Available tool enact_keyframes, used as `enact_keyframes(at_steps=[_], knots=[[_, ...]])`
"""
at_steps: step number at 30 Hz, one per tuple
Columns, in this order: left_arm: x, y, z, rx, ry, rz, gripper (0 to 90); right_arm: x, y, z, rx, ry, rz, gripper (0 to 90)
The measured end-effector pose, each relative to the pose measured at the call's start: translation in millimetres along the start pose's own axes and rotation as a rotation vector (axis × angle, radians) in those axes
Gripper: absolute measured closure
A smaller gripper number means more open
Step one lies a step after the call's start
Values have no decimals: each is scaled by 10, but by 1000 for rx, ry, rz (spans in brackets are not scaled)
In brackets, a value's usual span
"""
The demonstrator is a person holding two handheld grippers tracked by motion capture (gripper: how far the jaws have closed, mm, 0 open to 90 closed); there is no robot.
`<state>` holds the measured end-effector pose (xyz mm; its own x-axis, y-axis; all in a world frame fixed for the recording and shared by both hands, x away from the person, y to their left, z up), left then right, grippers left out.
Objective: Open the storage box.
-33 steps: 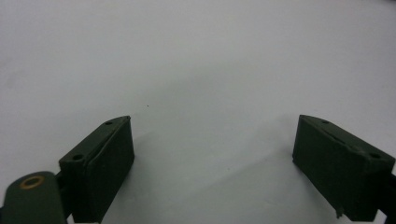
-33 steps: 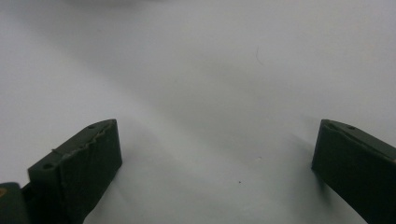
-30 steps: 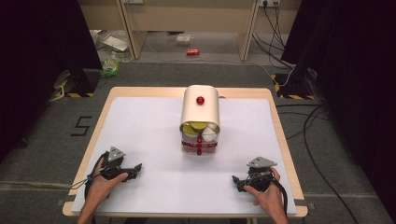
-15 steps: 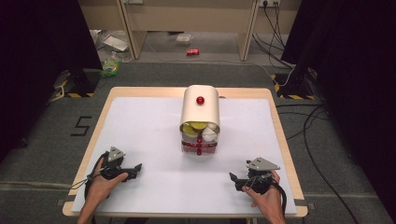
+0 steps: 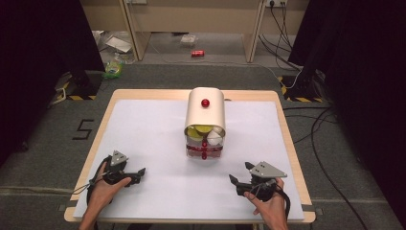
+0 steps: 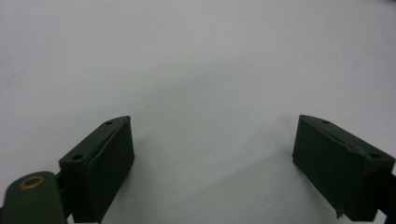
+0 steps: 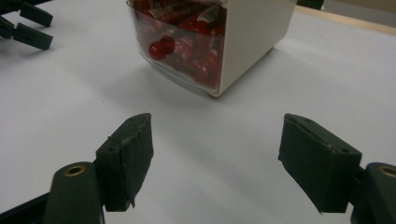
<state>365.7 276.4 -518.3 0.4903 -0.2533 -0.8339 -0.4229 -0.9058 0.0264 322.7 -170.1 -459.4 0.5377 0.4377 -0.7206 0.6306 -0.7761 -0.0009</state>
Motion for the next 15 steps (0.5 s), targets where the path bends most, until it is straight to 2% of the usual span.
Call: enact_keyframes(at_steps=[7,15], knots=[[0,0,0,0,0,0,117,-95,-90,-111,-24,49,-12,322],[0,0,0,0,0,0,117,-134,-133,-206,-44,72,-12,350]])
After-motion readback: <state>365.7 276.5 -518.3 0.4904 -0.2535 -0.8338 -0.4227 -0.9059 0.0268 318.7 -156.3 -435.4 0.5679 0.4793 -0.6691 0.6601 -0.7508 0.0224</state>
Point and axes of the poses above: each handheld gripper's, and its own axes: x roughly forward along the jaws, z roughly out of its underside, y roughly to its right, the point moved 2 cm from there along x, roughly forward along the jaws, and after that the axes turned 15 degrees about -y, right-handed, at the moved point
